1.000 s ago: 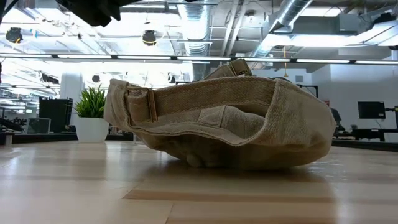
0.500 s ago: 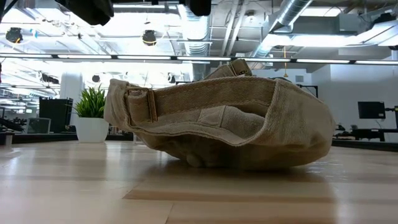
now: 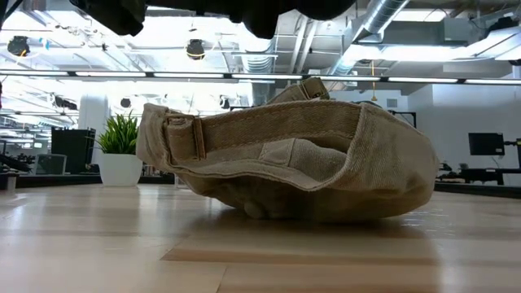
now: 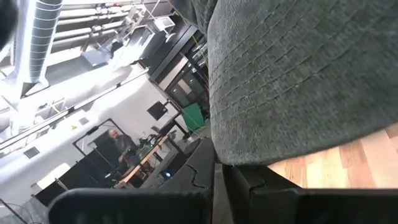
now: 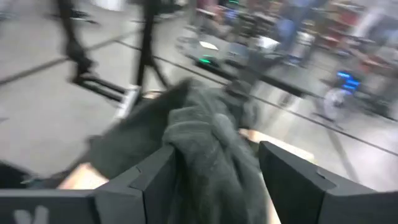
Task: Pick & Place hat
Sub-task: Put the black cap into the right transparent bin
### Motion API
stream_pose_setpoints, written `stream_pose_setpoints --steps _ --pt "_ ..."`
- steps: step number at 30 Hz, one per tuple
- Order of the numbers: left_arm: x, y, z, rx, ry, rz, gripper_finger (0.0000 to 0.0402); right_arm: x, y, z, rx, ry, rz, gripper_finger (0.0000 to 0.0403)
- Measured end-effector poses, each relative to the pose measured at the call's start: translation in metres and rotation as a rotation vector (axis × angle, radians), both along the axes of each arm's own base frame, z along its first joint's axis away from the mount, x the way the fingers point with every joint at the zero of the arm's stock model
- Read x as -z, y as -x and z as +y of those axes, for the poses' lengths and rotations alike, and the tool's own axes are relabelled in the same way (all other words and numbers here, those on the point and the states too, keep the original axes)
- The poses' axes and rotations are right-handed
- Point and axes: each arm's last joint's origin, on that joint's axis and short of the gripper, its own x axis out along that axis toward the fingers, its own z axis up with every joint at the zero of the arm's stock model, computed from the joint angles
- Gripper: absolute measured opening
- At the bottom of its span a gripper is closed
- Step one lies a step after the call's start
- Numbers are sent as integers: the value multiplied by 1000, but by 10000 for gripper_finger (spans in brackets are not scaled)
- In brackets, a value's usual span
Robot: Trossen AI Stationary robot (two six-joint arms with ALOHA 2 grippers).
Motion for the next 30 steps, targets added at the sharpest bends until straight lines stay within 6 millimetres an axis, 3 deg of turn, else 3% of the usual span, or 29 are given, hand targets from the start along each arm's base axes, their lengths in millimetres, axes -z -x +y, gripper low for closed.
stream_pose_setpoints --steps 7,19,25,30 --pt "0 1 -4 21 5 -7 13 2 4 -10 262 106 10 209" --pt "0 0 4 -54 39 -13 16 2 7 0 215 142 11 175" --pt "0 0 6 -60 47 -16 15 6 10 3 199 164 45 219" --pt "0 0 6 -67 50 -16 16 5 10 0 297 221 35 262"
